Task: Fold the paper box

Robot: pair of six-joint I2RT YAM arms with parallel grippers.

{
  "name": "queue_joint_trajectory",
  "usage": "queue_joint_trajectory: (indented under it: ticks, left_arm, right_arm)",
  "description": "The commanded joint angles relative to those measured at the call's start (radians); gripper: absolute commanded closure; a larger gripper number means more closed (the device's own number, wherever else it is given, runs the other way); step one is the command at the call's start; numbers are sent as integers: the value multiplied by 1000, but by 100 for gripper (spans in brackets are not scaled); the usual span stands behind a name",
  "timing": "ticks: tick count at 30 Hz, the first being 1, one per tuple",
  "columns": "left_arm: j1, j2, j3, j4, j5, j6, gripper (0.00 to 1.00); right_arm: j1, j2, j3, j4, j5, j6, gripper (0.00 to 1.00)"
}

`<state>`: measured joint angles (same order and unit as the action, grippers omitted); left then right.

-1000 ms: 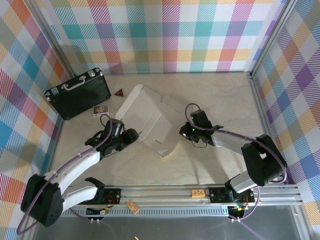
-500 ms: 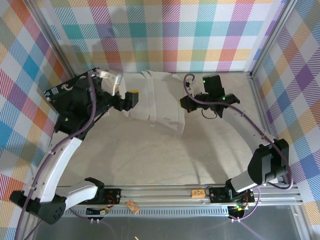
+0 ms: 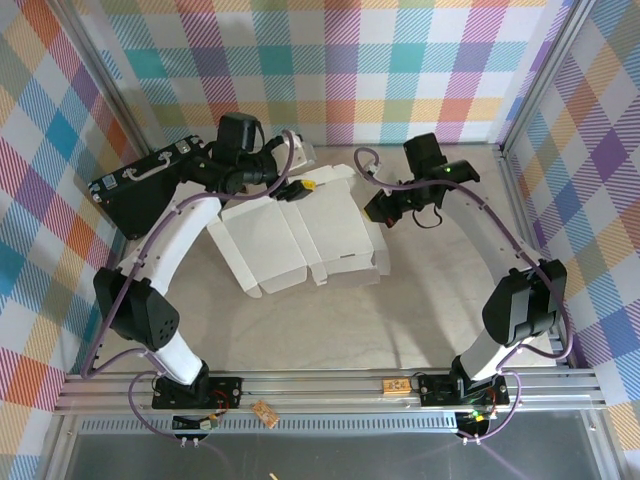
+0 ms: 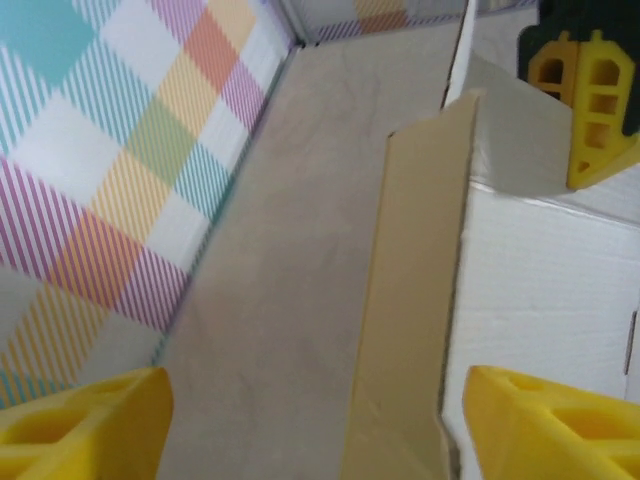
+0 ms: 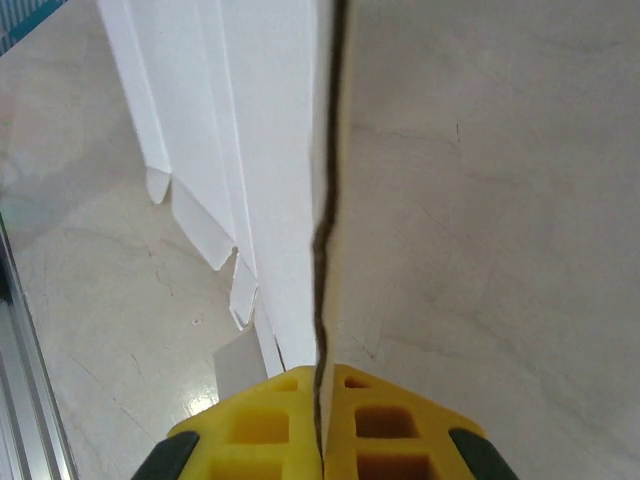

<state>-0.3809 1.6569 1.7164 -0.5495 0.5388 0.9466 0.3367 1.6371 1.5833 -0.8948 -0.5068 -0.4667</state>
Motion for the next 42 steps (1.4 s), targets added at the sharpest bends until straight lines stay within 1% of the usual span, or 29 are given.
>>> queue_joint_trajectory:
  ticks: [1, 2, 5, 7, 8, 9, 10, 11, 13, 14, 15, 16, 17, 19, 20, 21, 24, 26, 29, 30, 31, 32, 34, 35, 36, 37, 39, 42]
  left_arm:
    - [-23, 6, 24, -69, 59, 145, 33]
    - [-31, -6, 0, -47, 42, 147, 40]
    - [-43, -53, -71, 33, -2, 149, 49]
    - [-61, -74, -107, 71, -46, 159, 61]
    - [-73, -82, -130, 104, -77, 162, 70]
    - [-86, -89, -157, 148, -122, 164, 85]
    - [-96, -95, -180, 192, -163, 160, 95]
    - [-105, -101, -205, 237, -195, 154, 99]
    - [-120, -122, -244, 323, -221, 130, 100]
    - [-123, -137, -264, 355, -226, 112, 100]
    - [-125, -150, -280, 380, -225, 93, 100]
    - [-125, -161, -289, 391, -222, 74, 100]
    - [-125, -175, -298, 396, -218, 48, 100]
    - [-123, -197, -310, 392, -211, 6, 100]
    - [-121, -209, -318, 390, -202, -19, 100]
    - [-117, -221, -323, 388, -188, -43, 100]
    - [-103, -257, -344, 386, -139, -109, 100]
    - [-92, -278, -362, 398, -103, -146, 100]
    - [-73, -300, -381, 413, -50, -180, 100]
    - [-68, -304, -382, 413, -40, -184, 100]
    - [-65, -306, -381, 408, -32, -184, 100]
    - [-61, -308, -377, 399, -22, -183, 100]
    - [-56, -308, -373, 390, -19, -182, 100]
    - [-54, -308, -371, 389, -15, -182, 100]
    - [-55, -310, -371, 392, -11, -185, 100]
    - [-54, -310, -371, 395, -5, -191, 100]
    - [-54, -309, -367, 399, 5, -197, 100]
    - [-54, -304, -361, 390, 8, -196, 100]
  right_arm:
    - [-1, 4, 35, -52, -30, -61, 100]
    - [-1, 6, 34, -52, -26, -61, 100]
    - [-2, 9, 35, -53, -25, -58, 100]
    - [-2, 6, 39, -49, -39, -49, 100]
    - [-2, 5, 40, -45, -49, -41, 100]
    - [-2, 1, 41, -40, -64, -33, 100]
    - [-3, 0, 40, -37, -72, -28, 100]
    - [-3, -2, 40, -35, -79, -18, 100]
    - [-1, -9, 31, -34, -83, 3, 100]
    - [-1, -17, 20, -27, -88, 23, 96]
    - [-1, -30, 1, -6, -89, 54, 89]
    - [-1, -46, -25, 24, -90, 86, 78]
    - [-2, -77, -67, 75, -95, 130, 63]
    - [-13, -157, -182, 226, -138, 230, 31]
    - [-24, -208, -258, 335, -188, 285, 9]
    - [-32, -256, -334, 449, -208, 337, 1]
    - [-49, -346, -481, 682, -270, 418, 1]
    - [-57, -363, -520, 776, -327, 446, 1]
    - [-62, -363, -523, 796, -372, 396, 0]
    - [-70, -361, -518, 784, -379, 378, 2]
    - [-80, -357, -505, 767, -400, 377, 8]
    - [-95, -353, -493, 758, -433, 344, 14]
    - [-103, -354, -467, 713, -454, 309, 26]
    - [-103, -355, -455, 683, -462, 289, 33]
    - [-103, -352, -445, 661, -455, 276, 40]
    - [-102, -350, -434, 636, -449, 259, 44]
    - [-101, -345, -415, 594, -409, 236, 56]
    - [-102, -355, -401, 562, -374, 207, 69]
